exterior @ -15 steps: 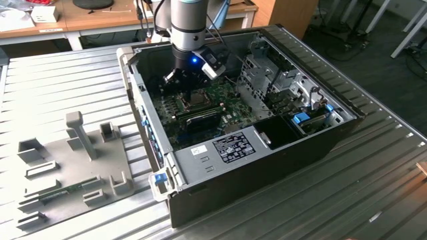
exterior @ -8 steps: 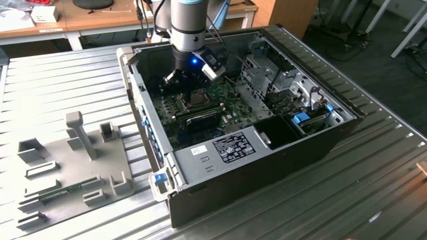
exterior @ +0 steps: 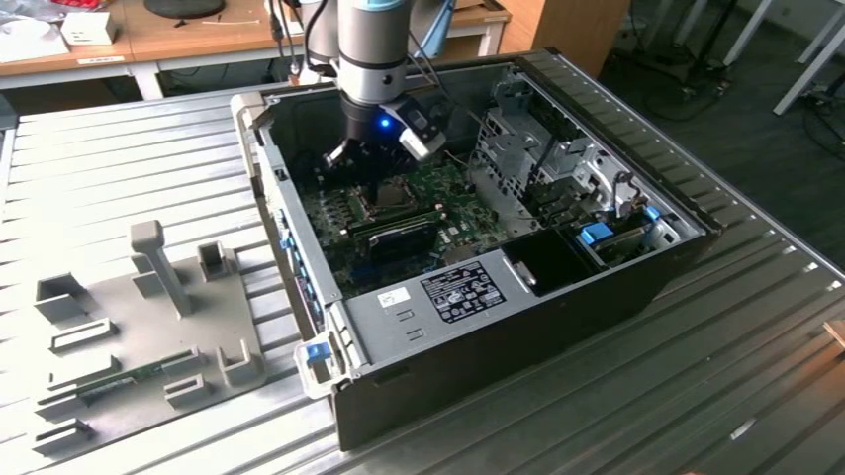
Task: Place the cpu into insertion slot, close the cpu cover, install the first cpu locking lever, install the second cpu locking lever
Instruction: 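Close the cpu cover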
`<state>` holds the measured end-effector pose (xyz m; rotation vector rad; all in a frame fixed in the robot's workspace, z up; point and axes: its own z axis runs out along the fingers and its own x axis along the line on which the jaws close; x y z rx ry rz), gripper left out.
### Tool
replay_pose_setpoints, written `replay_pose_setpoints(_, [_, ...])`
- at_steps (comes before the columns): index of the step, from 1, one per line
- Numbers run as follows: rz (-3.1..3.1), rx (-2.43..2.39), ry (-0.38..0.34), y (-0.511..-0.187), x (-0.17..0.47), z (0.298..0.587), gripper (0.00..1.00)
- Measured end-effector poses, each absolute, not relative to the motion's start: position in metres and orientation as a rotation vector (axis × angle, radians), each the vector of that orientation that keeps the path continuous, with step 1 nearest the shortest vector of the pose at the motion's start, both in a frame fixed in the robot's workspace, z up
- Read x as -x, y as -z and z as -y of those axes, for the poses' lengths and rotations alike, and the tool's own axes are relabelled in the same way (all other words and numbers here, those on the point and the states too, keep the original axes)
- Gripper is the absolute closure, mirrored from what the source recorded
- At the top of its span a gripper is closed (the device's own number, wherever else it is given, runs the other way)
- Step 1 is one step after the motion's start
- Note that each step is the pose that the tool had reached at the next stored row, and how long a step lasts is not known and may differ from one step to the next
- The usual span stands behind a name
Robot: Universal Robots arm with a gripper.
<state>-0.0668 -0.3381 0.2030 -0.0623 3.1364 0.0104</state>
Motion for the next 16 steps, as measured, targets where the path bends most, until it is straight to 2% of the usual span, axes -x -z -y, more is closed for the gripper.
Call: replay_pose_setpoints(16, [-3.136, 0.062, -0.010, -0.2014, 0.0668, 0.3364, 0.90])
